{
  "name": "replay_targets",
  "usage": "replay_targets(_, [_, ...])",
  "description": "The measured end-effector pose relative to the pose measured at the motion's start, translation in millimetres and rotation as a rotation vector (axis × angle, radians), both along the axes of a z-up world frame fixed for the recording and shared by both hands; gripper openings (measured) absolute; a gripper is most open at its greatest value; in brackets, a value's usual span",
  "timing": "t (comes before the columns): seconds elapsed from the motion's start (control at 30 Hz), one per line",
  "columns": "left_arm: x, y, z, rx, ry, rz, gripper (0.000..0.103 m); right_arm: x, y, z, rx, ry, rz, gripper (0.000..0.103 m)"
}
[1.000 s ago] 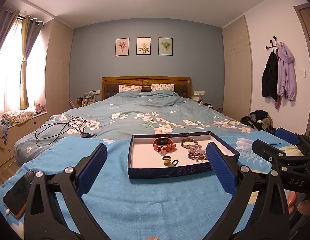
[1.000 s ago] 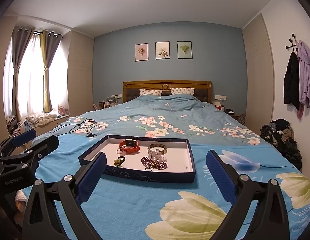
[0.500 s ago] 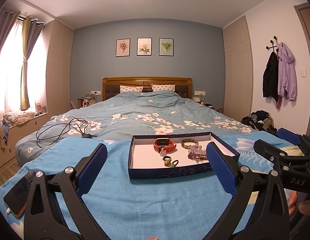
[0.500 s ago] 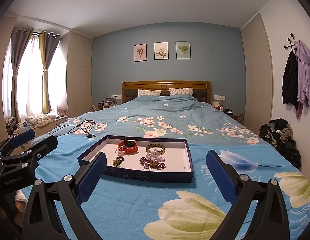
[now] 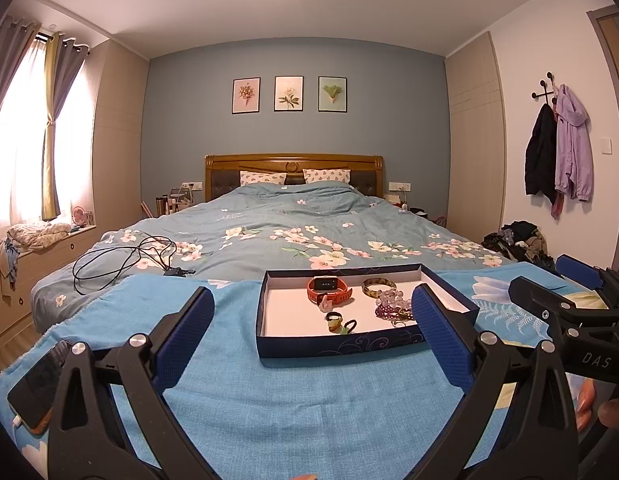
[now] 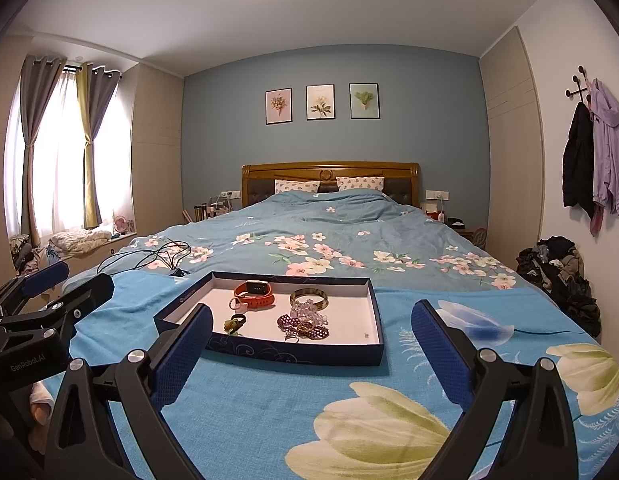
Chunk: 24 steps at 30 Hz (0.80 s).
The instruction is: Organize jewelry
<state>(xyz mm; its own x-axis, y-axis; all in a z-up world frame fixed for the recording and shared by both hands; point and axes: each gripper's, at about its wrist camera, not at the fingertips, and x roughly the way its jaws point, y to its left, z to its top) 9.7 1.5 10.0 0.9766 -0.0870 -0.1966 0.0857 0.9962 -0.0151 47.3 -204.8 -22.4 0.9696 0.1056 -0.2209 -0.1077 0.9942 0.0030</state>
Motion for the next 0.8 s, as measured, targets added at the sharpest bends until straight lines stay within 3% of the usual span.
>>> replay_targets(0.8, [-0.4, 1.8, 0.1, 0.001, -0.008, 0.009, 0.097, 0.9, 0.6, 0.7, 0.002, 0.001, 0.0, 0.096])
